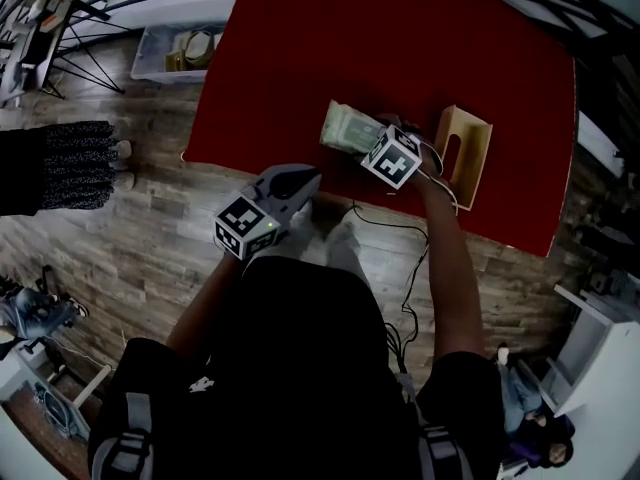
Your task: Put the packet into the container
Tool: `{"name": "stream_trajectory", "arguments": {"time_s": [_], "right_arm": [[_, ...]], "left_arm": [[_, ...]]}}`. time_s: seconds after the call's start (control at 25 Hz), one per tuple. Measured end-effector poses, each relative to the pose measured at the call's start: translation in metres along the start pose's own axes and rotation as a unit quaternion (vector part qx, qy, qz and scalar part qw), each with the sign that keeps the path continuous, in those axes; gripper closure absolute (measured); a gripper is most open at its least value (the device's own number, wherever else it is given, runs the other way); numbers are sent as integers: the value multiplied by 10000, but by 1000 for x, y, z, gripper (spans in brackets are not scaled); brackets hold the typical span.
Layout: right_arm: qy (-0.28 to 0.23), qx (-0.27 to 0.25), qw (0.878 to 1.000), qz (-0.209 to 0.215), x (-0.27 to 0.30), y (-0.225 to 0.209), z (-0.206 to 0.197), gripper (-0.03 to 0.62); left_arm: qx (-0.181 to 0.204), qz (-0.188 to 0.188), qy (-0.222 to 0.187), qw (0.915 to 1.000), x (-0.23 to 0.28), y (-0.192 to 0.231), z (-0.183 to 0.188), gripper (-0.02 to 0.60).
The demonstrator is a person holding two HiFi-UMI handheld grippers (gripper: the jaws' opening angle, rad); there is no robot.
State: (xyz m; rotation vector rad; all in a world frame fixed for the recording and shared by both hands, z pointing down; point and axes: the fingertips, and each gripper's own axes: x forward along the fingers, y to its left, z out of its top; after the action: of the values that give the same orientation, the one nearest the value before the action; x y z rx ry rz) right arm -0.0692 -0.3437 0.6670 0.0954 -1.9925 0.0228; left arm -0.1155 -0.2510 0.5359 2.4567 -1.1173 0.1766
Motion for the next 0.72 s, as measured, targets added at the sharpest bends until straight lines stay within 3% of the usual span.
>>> {"name": "stream_trajectory", "arguments": {"time_s": [0.4,0.72], "right_arm": [[-319,1148,9895,-816,-75,-29,-12,171],[-424,2325,9595,-1536,-137,-55,-84,171]], "left_arm": [[144,-567,27,9983,28,-23,19,572],[368,-1065,46,9936,65,-56,31,572]]}}
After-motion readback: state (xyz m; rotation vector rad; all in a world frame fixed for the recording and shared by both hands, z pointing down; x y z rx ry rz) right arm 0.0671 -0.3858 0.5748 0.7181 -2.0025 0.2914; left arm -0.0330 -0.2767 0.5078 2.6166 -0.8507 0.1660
